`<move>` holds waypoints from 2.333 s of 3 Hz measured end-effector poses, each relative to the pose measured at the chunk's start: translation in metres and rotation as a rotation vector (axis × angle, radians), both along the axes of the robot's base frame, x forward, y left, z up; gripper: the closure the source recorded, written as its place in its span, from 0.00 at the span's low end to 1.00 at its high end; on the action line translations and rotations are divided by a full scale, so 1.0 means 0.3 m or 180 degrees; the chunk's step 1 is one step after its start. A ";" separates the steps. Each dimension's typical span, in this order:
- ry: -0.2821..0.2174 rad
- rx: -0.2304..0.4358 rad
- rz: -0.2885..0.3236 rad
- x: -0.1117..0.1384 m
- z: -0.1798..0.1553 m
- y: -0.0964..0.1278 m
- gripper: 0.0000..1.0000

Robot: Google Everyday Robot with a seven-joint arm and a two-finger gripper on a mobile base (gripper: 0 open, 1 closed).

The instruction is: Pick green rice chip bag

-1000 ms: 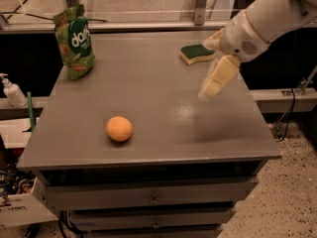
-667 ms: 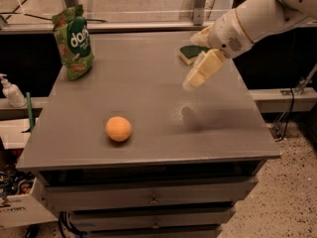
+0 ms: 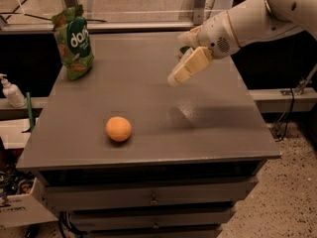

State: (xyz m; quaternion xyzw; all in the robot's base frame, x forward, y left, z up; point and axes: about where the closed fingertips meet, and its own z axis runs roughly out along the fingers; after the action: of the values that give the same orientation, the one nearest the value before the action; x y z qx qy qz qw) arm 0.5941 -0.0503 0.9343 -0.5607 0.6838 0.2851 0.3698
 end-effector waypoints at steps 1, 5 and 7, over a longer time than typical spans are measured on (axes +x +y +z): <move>-0.0035 0.0123 0.0042 0.007 -0.048 0.015 0.00; -0.0418 0.0691 -0.0278 0.420 -0.134 0.431 0.00; -0.0284 0.0971 -0.0103 0.538 -0.118 0.710 0.00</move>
Offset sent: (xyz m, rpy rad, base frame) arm 0.0467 0.0512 -0.0424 0.1747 -0.1024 0.0163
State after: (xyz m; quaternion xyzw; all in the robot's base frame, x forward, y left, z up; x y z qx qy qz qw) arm 0.7554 0.1626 0.8990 -0.4990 0.6244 0.3544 0.4853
